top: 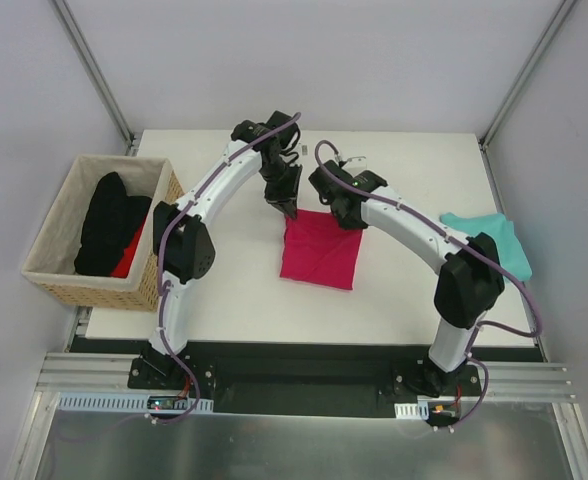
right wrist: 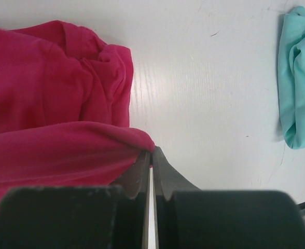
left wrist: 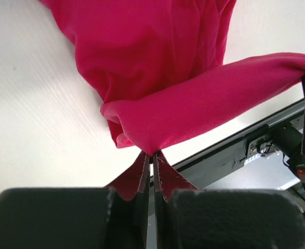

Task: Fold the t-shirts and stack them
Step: Fold the long partially folded tshirt into a neat square

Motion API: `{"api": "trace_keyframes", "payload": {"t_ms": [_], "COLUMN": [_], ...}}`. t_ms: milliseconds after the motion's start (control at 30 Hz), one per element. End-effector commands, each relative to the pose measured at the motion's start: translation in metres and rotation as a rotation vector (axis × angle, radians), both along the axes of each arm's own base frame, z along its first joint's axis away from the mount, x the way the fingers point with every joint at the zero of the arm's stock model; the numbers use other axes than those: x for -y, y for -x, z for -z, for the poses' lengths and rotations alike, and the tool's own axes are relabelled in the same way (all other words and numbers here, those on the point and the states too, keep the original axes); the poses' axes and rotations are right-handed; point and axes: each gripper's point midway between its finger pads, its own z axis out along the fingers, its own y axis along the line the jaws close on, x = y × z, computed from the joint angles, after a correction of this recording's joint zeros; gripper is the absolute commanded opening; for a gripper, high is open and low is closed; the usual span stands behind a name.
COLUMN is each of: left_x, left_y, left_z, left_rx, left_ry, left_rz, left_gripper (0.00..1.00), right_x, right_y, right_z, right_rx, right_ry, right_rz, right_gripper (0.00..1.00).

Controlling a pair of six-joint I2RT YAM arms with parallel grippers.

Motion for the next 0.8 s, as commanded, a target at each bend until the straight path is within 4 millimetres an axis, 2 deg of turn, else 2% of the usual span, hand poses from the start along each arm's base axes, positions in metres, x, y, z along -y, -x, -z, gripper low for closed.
{"api": "trace_keyframes", "payload": {"t_ms": [0,67,167,233,267,300,400,533,733,767], "left_x": [-0.003,-0.003,-0.004,-0.003,-0.003,-0.003,-0.004,-0.009,-0.019,-0.021], "left_y": [-0.012,-0.018,-0.027,-0.032,-0.035,-0.036,-0.036,-0.032,-0.027,-0.025], "left_z": [0.009,0.018,0.028,0.033,0.033,0.033,0.034,0.034,0.033,0.035], "left_rx": [-0.027,-0.036,-0.035,-0.033,-0.029,-0.029,-0.032,-0.032,-0.030,-0.035], "left_ry": [0.015,0.016,0.011,0.015,0.020,0.026,0.027,0.009,-0.013,-0.021], "left_rz": [0.025,0.024,0.015,0.004,0.000,-0.006,-0.010,-0.016,-0.026,-0.026], "left_gripper": [0.04,0.11,0.13,0.11,0.06,0.05,0.08,0.09,0.09,0.09], "right_x": [0.006,0.007,0.003,-0.001,-0.003,-0.007,-0.016,-0.021,-0.026,-0.029], "right_y": [-0.022,-0.031,-0.047,-0.060,-0.065,-0.076,-0.093,-0.108,-0.121,-0.125], "right_z": [0.001,0.013,0.032,0.040,0.054,0.048,0.051,0.045,0.048,0.051], "right_rx": [-0.006,-0.029,-0.043,-0.043,-0.068,-0.052,-0.046,-0.024,-0.019,-0.024], "right_ry": [0.033,0.043,0.049,0.043,0.060,0.055,0.076,0.099,0.106,0.099], "right_rz": [-0.014,-0.015,-0.035,-0.052,-0.058,-0.072,-0.103,-0.137,-0.168,-0.176], "right_gripper": [0.01,0.01,0.01,0.01,0.01,0.01,0.01,0.01,0.01,0.11]}}
